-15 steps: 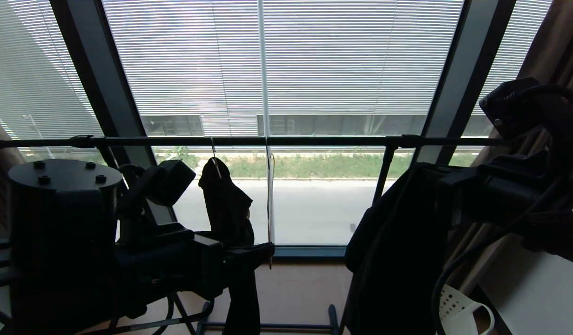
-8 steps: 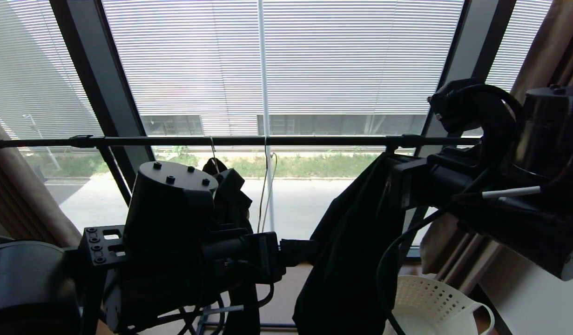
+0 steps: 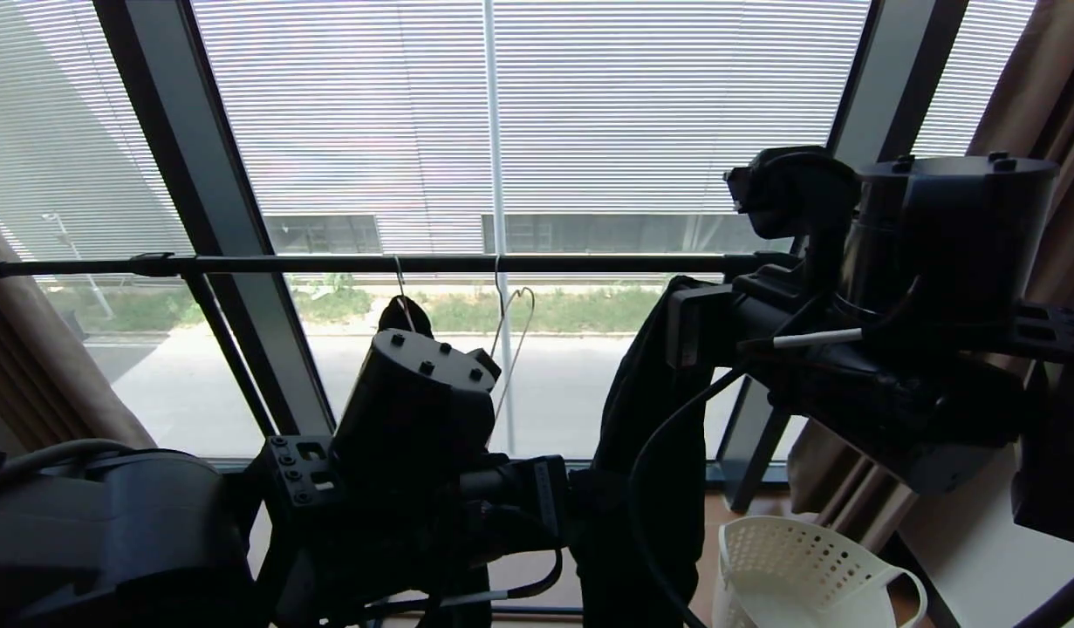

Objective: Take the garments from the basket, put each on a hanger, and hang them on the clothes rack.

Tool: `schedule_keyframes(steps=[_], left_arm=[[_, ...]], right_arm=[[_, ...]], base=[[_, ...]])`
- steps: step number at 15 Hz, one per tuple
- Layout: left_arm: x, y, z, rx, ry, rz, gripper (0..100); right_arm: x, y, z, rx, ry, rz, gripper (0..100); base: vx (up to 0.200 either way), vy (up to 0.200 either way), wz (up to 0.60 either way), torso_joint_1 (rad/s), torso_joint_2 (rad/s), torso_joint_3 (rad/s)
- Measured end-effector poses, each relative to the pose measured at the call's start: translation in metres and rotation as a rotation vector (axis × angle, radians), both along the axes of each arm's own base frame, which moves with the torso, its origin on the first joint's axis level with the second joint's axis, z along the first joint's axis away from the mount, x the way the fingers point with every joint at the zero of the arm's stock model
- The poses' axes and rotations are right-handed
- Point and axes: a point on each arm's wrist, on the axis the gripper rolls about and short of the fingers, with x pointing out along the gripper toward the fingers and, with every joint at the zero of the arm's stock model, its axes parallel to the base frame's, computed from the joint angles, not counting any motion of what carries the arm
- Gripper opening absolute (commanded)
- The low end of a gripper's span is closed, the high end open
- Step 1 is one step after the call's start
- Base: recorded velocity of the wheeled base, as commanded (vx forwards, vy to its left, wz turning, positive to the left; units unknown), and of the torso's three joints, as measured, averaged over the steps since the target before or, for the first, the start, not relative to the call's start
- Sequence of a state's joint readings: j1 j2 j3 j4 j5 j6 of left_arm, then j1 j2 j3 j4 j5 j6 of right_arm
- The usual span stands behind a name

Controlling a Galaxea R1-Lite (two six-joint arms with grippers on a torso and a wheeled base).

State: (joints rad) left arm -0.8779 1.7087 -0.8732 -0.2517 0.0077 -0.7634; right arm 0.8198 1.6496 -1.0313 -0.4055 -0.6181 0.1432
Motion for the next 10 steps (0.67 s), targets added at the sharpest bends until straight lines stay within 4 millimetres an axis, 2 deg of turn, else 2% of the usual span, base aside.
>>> schedule_keyframes(steps=[3, 10], left_arm=[[0.005, -0.012, -0.006, 0.015, 0.0, 0.036, 100], [0.024, -0.028, -0.017, 0.028, 0.015, 0.058, 100]], right_arm=[[-0.001, 0.003, 0.001, 0.056, -0.006, -0.015, 0], [-0.015, 0.012, 0.0, 0.057, 0.001, 0.042, 0]], base=[[0.0, 0.0, 0.0, 0.0, 0.0, 0.0], [0.0, 0.0, 0.0, 0.0, 0.0, 0.0]])
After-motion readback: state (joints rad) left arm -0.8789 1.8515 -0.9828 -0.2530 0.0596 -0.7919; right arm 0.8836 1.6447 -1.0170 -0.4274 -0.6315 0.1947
